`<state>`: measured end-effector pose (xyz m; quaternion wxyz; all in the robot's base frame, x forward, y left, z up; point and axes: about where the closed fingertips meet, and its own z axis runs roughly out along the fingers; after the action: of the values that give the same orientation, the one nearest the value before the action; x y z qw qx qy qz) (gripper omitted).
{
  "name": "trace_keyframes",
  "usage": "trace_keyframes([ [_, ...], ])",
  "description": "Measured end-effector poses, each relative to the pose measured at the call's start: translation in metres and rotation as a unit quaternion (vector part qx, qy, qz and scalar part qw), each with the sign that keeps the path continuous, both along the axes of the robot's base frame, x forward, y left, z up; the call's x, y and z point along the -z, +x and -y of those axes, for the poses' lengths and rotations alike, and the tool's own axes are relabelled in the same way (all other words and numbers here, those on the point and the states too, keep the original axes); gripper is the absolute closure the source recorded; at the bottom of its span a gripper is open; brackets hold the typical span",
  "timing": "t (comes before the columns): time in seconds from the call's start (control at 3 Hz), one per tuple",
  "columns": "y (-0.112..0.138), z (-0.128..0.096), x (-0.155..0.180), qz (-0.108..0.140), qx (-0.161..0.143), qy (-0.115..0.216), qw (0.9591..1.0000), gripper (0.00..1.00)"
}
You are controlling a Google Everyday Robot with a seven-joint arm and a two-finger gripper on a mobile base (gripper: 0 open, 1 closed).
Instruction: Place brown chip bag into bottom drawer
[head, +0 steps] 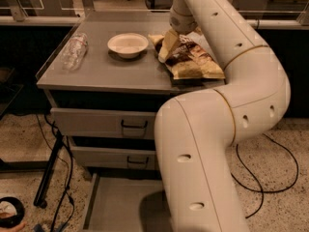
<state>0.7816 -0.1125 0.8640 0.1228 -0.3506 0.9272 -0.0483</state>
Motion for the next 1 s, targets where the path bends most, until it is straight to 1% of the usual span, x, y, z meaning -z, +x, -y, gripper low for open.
trace_keyframes([
  [0.33,0.011,0.000,0.027,-0.011,0.005,-0.012,0.9999,0.00],
  [0.67,0.017,-0.004,0.052,-0.026,-0.001,-0.021,0.9994,0.00],
  [1.0,0.025,-0.006,0.055,-0.016,-0.003,-0.018,0.9997,0.19],
])
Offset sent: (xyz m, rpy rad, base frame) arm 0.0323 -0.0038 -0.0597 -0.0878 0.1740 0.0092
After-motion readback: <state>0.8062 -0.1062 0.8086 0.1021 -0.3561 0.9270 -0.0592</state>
